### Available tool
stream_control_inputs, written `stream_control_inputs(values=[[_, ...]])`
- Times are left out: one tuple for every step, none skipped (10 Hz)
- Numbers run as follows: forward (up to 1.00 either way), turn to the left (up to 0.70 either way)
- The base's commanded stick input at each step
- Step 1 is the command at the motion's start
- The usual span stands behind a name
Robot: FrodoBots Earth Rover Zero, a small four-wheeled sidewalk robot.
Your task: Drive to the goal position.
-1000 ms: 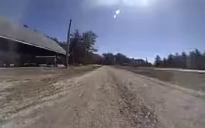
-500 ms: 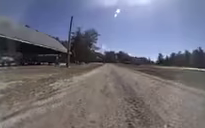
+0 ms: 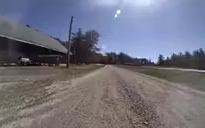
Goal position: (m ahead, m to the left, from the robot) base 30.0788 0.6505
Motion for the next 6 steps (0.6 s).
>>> stream_control_inputs(values=[[0.7, 0.0], [0.7, 0.0], [0.7, 0.0], [0.7, 0.0], [0.7, 0.0], [0.7, 0.0]])
